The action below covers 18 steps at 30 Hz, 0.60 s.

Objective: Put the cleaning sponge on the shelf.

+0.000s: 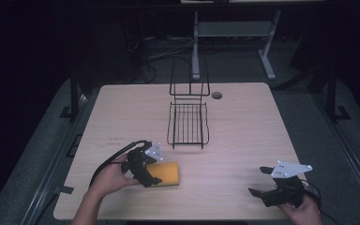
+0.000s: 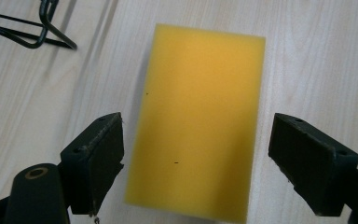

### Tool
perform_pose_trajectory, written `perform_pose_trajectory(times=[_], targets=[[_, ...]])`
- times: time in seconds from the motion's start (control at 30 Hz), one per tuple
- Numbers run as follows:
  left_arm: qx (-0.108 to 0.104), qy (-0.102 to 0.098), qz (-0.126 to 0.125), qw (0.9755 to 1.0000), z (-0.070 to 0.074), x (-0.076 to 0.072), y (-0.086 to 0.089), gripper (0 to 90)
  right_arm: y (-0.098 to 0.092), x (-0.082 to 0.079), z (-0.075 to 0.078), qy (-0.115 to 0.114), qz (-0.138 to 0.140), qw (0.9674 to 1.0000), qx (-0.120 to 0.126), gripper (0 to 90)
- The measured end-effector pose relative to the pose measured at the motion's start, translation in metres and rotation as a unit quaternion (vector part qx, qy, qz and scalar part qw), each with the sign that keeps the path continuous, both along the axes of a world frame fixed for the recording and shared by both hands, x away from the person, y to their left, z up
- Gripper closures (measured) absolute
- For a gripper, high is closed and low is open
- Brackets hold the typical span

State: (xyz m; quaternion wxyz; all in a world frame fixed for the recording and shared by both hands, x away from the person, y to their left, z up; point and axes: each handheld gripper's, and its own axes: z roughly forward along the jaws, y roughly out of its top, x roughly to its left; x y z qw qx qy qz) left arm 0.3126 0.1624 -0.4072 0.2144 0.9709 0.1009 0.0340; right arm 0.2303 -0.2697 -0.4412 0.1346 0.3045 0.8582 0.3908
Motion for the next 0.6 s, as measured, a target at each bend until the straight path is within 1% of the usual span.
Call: perform_pose_trajectory(times=[0.13, 0.33, 0.5, 0.6], targets=[[0.006, 0.004, -0.001, 1.0, -0.004, 0.0, -0.002, 17.5, 0.0, 0.0, 0.0, 0.0, 0.0, 1.0, 0.0, 13.2], [0.016, 0.004, -0.005, 0.9998, -0.009, 0.002, -0.005, 17.5, 0.0, 0.0, 0.0, 0.0, 0.002, 1.0, 0.001, 13.2], [0.017, 0.006, -0.006, 0.9998, -0.011, 0.003, -0.006, 17.5, 0.0, 0.0, 0.001, 0.0, 0.003, 1.0, 0.002, 13.2], [0.022, 0.009, -0.007, 0.9997, -0.013, 0.003, -0.008, 17.5, 0.0, -0.001, 0.001, 0.0, 0.004, 1.0, 0.002, 13.2]])
